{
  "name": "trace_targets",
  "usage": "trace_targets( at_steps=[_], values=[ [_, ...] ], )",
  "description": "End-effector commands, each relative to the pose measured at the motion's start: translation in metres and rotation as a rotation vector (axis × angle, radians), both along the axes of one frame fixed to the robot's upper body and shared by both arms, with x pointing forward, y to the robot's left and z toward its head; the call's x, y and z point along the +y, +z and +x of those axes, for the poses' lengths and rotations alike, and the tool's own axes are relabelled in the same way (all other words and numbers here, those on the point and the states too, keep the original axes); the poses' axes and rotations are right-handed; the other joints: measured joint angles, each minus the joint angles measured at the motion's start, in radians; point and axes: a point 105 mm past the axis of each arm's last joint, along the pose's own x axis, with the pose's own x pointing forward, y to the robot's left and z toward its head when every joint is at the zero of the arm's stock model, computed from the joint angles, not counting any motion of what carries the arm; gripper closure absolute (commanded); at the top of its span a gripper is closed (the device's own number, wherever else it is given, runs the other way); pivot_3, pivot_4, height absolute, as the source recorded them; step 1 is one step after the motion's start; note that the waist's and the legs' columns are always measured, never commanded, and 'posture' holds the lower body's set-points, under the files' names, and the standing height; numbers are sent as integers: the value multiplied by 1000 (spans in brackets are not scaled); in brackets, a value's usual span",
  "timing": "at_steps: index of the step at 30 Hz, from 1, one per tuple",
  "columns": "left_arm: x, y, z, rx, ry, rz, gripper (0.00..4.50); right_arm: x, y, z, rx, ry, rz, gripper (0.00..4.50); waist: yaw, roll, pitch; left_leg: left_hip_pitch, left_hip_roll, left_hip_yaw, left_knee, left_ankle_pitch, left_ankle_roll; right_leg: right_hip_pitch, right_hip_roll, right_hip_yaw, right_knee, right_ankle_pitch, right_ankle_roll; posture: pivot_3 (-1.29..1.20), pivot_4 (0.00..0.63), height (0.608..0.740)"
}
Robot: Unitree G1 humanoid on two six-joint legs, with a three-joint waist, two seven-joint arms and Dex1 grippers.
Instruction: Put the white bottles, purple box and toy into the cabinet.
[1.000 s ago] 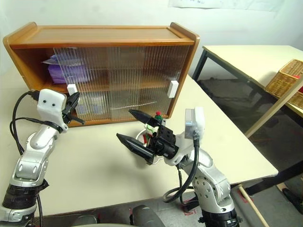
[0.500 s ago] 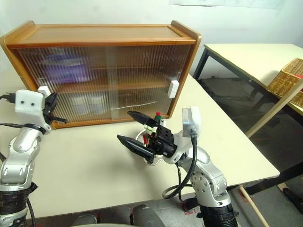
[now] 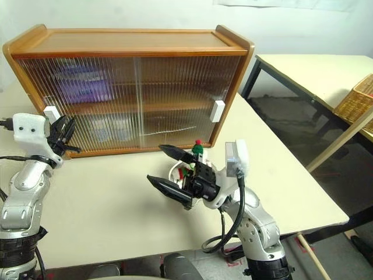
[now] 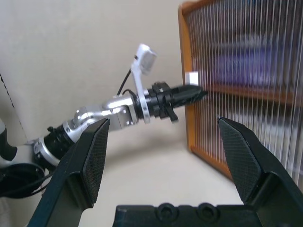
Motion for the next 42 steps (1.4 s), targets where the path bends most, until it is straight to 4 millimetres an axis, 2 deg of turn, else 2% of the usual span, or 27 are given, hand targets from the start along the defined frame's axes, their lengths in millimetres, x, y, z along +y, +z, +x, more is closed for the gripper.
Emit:
trace_targets(
  at_steps=[1,3,6,9,11,12,14,16,22,24,26,29,35,39,42],
  values=[
    [-2,5,-13,-17,-146,-2,1851,-11,-3,6,-6,-56,-29,0,1,0,0,0,0,0,0,0,0,0,0,0,0,0,0,-36,0,740],
    [-8,0,-25,15,-277,-19,1148,-21,-5,17,-3,-140,-52,0,3,0,0,0,1,0,0,-1,-1,-1,0,0,0,0,-1,-34,0,740],
    [-8,-10,-43,71,-395,-28,56,-44,-1,39,-5,-298,-68,0,10,0,0,0,1,-1,0,-2,-2,-2,-1,0,0,-1,-1,-36,0,740],
    [0,-29,-67,158,-505,47,23,-72,7,55,-32,-422,-82,0,13,1,0,0,2,-2,0,-3,-1,-8,-1,0,1,-2,-3,-37,0,740],
    [8,-35,-76,194,-536,67,23,-90,14,60,-53,-468,-60,0,15,2,0,-1,2,-2,0,-4,-1,-9,-1,-1,1,-3,-4,-39,0,740],
    [10,-36,-79,197,-549,66,6,-99,16,63,-62,-502,-50,176,17,2,0,-1,3,-3,0,-4,-1,-10,-1,-1,1,-3,-4,-41,0,740],
    [13,-36,-86,195,-580,65,0,-121,18,71,-76,-610,-44,648,20,3,0,-2,3,-4,-1,-5,-1,-11,-1,-2,2,-3,-5,-44,0,740],
    [14,-36,-92,205,-610,63,0,-141,18,77,-77,-708,-23,1347,21,4,-1,-3,3,-4,-1,-5,0,-12,-1,-2,2,-3,-6,-45,0,740],
    [9,-32,-99,193,-670,66,0,-191,13,83,-35,-954,102,3727,20,10,-3,-8,3,-5,0,-5,0,-15,-1,-2,2,-3,-5,-44,0,740],
    [11,-33,-100,199,-670,67,0,-190,5,87,-12,-966,53,4483,20,12,-3,-8,3,-4,0,-5,0,-14,-1,-2,2,-3,-4,-44,0,740],
    [11,-36,-101,207,-674,57,0,-184,-2,92,11,-951,4,4483,18,13,-3,-8,3,-4,0,-5,1,-14,-1,-2,2,-2,-3,-43,0,740],
    [7,-36,-101,199,-681,55,0,-179,-3,100,25,-940,-3,4483,10,16,-3,-8,3,-5,0,-5,1,-13,-1,-2,2,-1,-1,-42,0,740],
    [0,-35,-102,200,-697,58,0,-179,-8,114,53,-915,-44,4483,0,18,-3,-7,3,-5,0,-4,2,-13,-1,-1,2,1,2,-33,0,740],
    [-1,-36,-103,208,-699,63,0,-185,-15,118,70,-924,-58,4483,1,18,-3,-7,3,-6,0,-4,2,-13,-1,-2,2,0,0,-29,0,740],
    [-2,-39,-103,214,-697,72,0,-181,-22,116,93,-897,-35,4483,3,20,-3,-7,3,-6,0,-4,2,-12,-1,-2,2,0,0,-25,0,740]
  ],
)
